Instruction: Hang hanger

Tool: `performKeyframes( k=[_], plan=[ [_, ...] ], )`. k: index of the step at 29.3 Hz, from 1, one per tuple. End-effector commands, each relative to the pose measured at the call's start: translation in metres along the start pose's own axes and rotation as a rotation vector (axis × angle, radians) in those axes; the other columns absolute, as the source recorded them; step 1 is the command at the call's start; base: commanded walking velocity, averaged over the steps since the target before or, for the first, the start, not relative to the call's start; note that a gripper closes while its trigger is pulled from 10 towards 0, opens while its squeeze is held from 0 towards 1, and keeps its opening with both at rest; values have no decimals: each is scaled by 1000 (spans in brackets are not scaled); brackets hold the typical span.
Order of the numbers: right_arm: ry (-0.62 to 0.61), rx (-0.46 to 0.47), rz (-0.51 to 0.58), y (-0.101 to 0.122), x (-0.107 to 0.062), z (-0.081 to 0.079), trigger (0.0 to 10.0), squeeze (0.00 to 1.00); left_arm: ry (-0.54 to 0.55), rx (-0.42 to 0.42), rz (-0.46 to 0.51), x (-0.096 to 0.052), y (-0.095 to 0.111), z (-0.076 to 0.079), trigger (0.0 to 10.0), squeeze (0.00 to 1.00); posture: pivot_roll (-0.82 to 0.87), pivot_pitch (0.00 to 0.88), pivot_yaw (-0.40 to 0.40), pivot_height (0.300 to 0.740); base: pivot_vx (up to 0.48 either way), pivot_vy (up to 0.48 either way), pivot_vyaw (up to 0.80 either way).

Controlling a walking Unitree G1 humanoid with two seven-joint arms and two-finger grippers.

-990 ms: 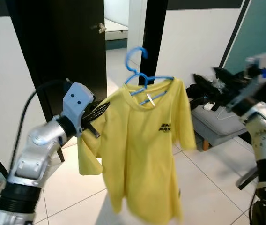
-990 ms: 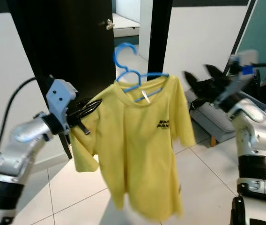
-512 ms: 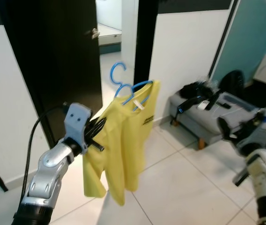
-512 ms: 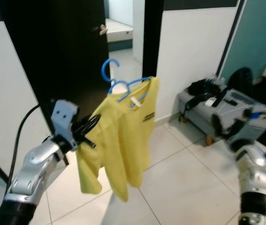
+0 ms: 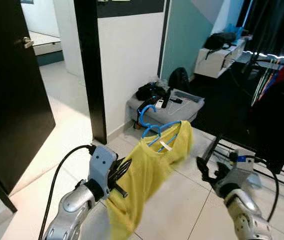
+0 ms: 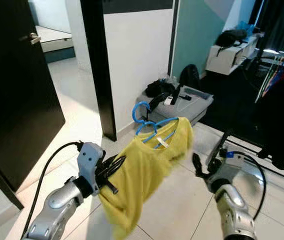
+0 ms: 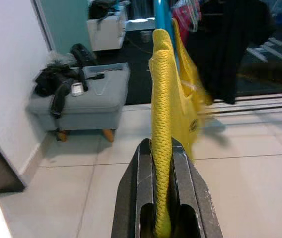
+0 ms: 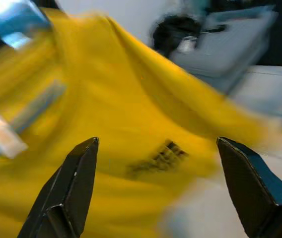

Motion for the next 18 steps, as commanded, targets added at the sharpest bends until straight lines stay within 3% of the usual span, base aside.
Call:
performKeyframes(
  k=[1, 6, 10, 14, 18],
  plan=[
    [58, 133, 122, 27, 3, -7, 10000, 0, 17, 42, 69, 4, 16, -3, 10000, 0, -48, 0, -25, 740, 0, 0, 0],
    [106, 194, 195, 43, 7, -18, 10000, 0, 11, 42, 104, 7, 25, 1, 10000, 0, -54, 0, -22, 740, 0, 0, 0],
    [136, 126, 154, 34, 12, -30, 10000, 0, 7, 28, 114, 6, 23, 7, 10000, 0, -47, 0, -27, 740, 0, 0, 0],
    [139, 102, 111, 26, 11, -31, 10000, 0, 50, 7, 103, 1, 16, 5, 10000, 0, -46, 0, -32, 740, 0, 0, 0],
    [137, 96, 88, 22, 9, -29, 10000, 0, 101, -15, 98, -6, 11, 0, 10000, 0, -46, 0, -38, 740, 0, 0, -800]
  ],
)
Point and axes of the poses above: a point about 5 cm out from each wrist's last joint towards the gripper, its own x axis pointing out of the wrist towards the gripper, its own y axis along the axis of the wrist's last joint, z = x × y, the point moved 2 cm from there along x, pointing out of the wrist towards the gripper, and after that the axes turned 9 degrees about -x, right-handed, at the moved point
